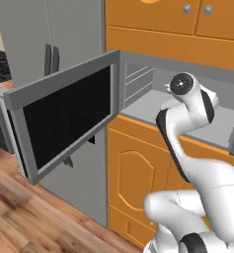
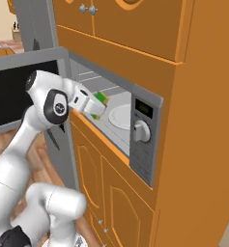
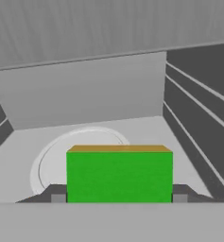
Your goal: Place the sponge inside the microwave to prepare for sanitizing.
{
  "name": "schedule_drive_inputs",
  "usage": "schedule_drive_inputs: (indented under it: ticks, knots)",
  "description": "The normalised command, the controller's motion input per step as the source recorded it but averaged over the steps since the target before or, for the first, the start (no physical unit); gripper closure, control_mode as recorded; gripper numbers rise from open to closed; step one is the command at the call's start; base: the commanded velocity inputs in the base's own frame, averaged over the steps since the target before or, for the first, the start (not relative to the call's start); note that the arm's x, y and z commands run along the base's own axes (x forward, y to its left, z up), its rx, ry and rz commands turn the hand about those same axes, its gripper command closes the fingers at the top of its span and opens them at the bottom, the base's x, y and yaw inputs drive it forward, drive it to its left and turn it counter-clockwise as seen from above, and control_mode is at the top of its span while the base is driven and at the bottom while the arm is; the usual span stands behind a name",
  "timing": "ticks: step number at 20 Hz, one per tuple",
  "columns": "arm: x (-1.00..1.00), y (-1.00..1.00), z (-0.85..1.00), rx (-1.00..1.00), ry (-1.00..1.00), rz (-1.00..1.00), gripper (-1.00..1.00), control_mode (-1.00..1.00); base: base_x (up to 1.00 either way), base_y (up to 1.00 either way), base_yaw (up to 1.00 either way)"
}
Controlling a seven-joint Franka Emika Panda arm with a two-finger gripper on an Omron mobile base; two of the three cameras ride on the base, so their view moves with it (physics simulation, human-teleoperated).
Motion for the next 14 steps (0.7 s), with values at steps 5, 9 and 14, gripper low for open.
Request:
schedule_drive_inputs:
  ticks: [5, 9, 14]
  knots:
    - [0.48, -0.02, -0.55, -0.05, -0.12, 0.0, 1.0, -1.0, 0.0, 0.0, 0.0]
    - [0.28, -0.02, -0.36, -0.07, -0.13, 0.0, 1.0, -1.0, 0.0, 0.0, 0.0]
    - [0.23, -0.3, -0.09, -0.01, -0.02, 0.0, 1.0, -1.0, 0.0, 0.0, 0.0]
